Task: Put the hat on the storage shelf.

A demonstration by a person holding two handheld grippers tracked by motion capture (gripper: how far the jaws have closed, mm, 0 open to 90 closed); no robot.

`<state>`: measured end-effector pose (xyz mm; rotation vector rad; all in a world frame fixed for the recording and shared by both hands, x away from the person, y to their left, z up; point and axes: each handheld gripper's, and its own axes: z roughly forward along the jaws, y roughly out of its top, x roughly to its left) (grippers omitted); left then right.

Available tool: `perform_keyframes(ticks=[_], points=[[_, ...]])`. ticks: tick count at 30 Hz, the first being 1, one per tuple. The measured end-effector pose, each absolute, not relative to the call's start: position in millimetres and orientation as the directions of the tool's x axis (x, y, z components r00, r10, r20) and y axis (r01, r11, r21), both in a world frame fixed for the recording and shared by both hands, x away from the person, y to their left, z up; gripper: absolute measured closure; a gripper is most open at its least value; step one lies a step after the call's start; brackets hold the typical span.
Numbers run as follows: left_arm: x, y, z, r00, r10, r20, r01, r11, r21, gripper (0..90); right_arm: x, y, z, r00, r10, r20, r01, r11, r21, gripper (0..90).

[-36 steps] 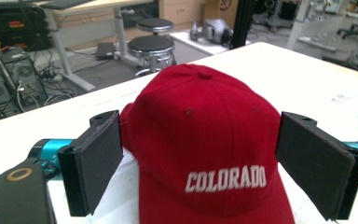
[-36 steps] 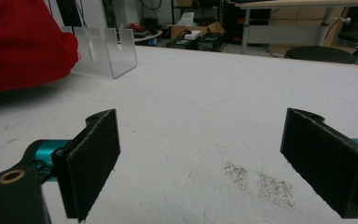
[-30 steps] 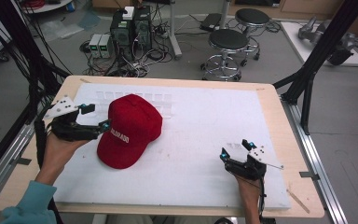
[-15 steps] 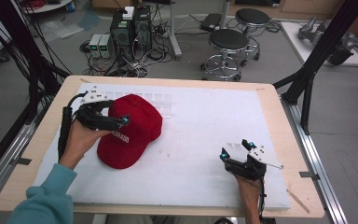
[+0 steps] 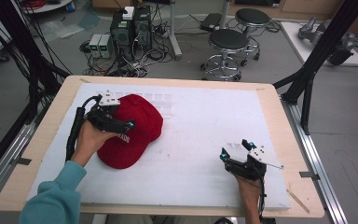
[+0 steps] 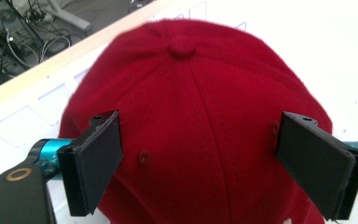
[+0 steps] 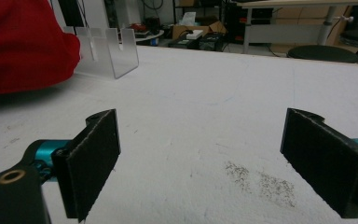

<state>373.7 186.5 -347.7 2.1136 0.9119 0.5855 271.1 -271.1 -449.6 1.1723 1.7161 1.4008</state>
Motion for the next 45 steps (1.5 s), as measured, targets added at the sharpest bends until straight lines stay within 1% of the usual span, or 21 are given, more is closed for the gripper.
perform_keyframes(ticks=[7, 14, 17, 21, 26, 29, 34, 37, 39, 41, 45], points=[[376, 180, -355, 0.640, 0.761, 0.111, 0.447, -0.485, 0.752, 14.7, 271, -271, -450, -0.412, 0.909, 0.062, 0.246, 0.045, 0.968, 10.8], [381, 175, -363, 0.652, 0.754, 0.085, 0.476, -0.493, 0.728, 16.4, 271, -271, -450, -0.410, 0.910, 0.065, 0.246, 0.041, 0.968, 10.8], [384, 174, -368, 0.656, 0.753, 0.045, 0.504, -0.482, 0.717, 24.0, 271, -271, -450, -0.410, 0.910, 0.064, 0.243, 0.041, 0.969, 10.8], [386, 174, -371, 0.660, 0.750, 0.036, 0.510, -0.483, 0.712, 26.1, 271, -272, -450, -0.411, 0.909, 0.068, 0.244, 0.038, 0.969, 10.8], [389, 174, -374, 0.667, 0.745, 0.016, 0.519, -0.479, 0.708, 32.5, 271, -272, -450, -0.410, 0.910, 0.067, 0.245, 0.039, 0.969, 10.8], [390, 173, -375, 0.668, 0.744, 0.020, 0.520, -0.486, 0.702, 34.0, 271, -272, -450, -0.409, 0.910, 0.064, 0.244, 0.041, 0.969, 10.8], [390, 172, -376, 0.671, 0.741, 0.032, 0.515, -0.497, 0.699, 44.7, 271, -271, -450, -0.407, 0.911, 0.061, 0.242, 0.043, 0.969, 10.8], [389, 171, -376, 0.675, 0.737, 0.043, 0.506, -0.504, 0.700, 55.8, 271, -271, -450, -0.405, 0.912, 0.066, 0.245, 0.039, 0.969, 10.8], [389, 172, -376, 0.672, 0.739, 0.041, 0.507, -0.500, 0.702, 61.5, 271, -271, -450, -0.406, 0.912, 0.064, 0.244, 0.041, 0.969, 10.8], [388, 173, -374, 0.663, 0.746, 0.059, 0.502, -0.502, 0.704, 69.3, 271, -271, -450, -0.407, 0.911, 0.063, 0.243, 0.041, 0.969, 10.8], [385, 175, -373, 0.661, 0.748, 0.068, 0.497, -0.504, 0.706, 76.7, 271, -271, -450, -0.406, 0.912, 0.061, 0.241, 0.042, 0.970, 10.8]])
